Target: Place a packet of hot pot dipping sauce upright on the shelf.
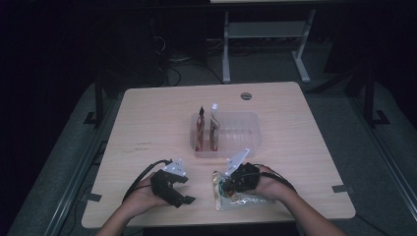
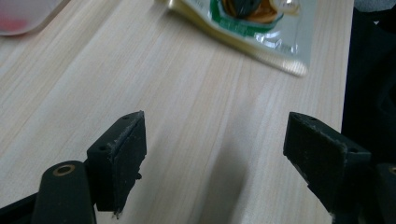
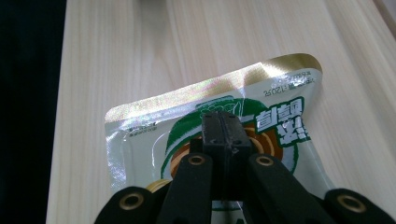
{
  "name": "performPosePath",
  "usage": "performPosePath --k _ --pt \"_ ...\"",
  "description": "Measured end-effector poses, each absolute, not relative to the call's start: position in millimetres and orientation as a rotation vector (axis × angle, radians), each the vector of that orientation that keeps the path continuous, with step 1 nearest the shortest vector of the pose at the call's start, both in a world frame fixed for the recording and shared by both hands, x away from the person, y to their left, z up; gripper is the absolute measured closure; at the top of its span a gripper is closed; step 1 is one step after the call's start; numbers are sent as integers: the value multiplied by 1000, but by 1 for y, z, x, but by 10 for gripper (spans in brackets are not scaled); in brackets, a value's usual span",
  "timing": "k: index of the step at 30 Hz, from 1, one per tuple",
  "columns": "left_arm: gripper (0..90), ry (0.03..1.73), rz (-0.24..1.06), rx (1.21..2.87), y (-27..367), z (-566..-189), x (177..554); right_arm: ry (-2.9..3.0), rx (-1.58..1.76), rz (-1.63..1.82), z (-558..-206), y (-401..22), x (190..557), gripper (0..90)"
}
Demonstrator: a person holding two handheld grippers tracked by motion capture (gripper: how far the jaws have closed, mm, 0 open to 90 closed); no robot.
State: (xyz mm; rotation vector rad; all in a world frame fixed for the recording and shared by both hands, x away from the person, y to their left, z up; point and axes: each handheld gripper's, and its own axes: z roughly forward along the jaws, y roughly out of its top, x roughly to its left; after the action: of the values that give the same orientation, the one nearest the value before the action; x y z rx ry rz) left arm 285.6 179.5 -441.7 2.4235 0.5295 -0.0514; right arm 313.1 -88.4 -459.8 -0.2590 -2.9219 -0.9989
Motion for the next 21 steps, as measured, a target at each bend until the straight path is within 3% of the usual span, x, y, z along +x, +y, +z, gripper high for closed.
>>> performPosePath --k 6,21 --pt "215 502 -33 2390 171 -436 290 -2898 -275 -1026 -454 -88 313 900" --pt "220 303 -56 2396 97 -429 313 -2869 -642 -1117 -433 -175 297 607"
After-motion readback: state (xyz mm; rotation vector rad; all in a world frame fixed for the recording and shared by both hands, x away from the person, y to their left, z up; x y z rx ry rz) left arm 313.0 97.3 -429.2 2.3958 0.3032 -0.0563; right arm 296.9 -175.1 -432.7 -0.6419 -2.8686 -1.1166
